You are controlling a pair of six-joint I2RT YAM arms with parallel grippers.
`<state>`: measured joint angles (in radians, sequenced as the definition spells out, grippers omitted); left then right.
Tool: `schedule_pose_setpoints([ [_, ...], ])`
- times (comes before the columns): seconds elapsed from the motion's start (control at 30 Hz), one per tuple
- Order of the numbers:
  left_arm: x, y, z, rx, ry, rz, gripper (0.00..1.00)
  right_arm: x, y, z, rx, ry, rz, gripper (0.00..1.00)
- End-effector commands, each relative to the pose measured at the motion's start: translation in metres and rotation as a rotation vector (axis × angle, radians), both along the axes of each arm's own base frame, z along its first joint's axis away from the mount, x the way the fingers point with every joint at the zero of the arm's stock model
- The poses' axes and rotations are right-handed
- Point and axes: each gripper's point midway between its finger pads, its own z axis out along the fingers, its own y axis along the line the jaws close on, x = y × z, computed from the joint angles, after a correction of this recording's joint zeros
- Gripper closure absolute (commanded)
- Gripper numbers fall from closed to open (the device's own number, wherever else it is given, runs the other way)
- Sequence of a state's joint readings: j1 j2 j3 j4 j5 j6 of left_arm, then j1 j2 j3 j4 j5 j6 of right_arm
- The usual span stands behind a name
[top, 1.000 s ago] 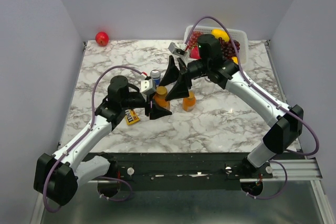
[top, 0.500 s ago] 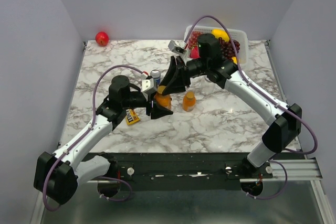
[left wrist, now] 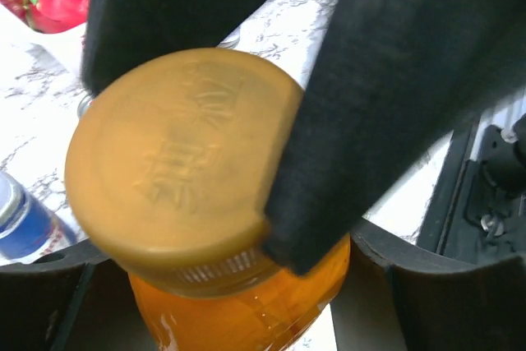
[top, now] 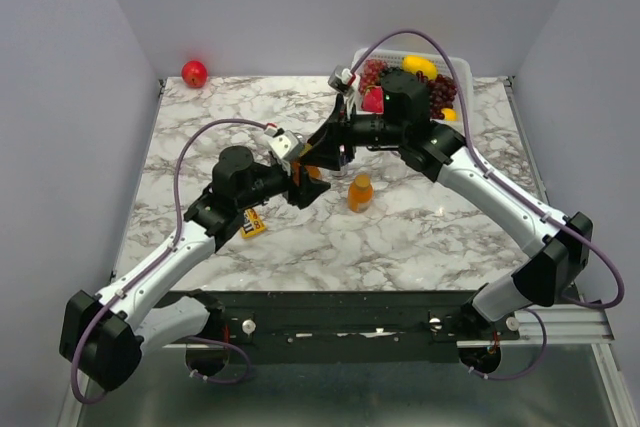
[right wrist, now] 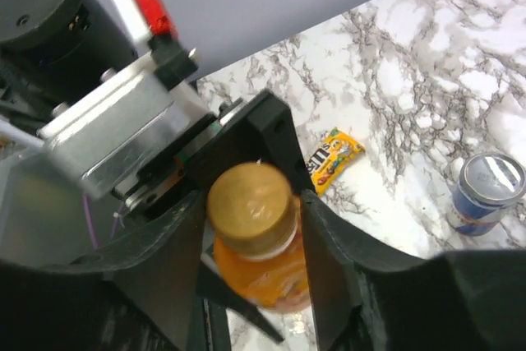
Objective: Screw on the bottle caps
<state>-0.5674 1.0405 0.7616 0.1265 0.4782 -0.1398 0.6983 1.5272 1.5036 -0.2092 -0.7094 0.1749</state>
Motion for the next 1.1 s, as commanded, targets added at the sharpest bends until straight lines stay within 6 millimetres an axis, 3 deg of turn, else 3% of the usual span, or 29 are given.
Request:
schedule_pose_setpoints([
  [0.0,-0.018,0.019,0.006,-0.022,-0.080,-0.110,1.00,-0.015,-0.022,0.021,0.067,-0.110,0.121,0.28],
  [0.07,-0.029,0.024,0.011,-0.044,-0.131,-0.187,1.00,-0.021,-0.028,0.026,0.099,-0.123,0.185,0.26],
  [0.1,-0.042,0.022,0.011,-0.045,-0.133,-0.268,1.00,-0.035,-0.031,0.025,0.119,-0.118,0.295,0.26],
  [0.23,-0.064,0.019,0.002,0.004,-0.134,-0.423,1.00,-0.052,-0.030,0.022,0.158,-0.127,0.437,0.25],
  [0.43,-0.067,0.012,0.007,-0.022,-0.126,-0.458,1.00,-0.065,-0.017,0.023,0.176,-0.127,0.538,0.25],
  [0.83,-0.071,0.000,0.015,-0.030,-0.152,-0.497,1.00,-0.059,0.005,0.010,0.167,-0.084,0.518,0.25],
  [1.07,-0.069,0.000,0.017,-0.026,-0.159,-0.486,1.00,-0.060,0.008,0.009,0.169,-0.072,0.524,0.40],
])
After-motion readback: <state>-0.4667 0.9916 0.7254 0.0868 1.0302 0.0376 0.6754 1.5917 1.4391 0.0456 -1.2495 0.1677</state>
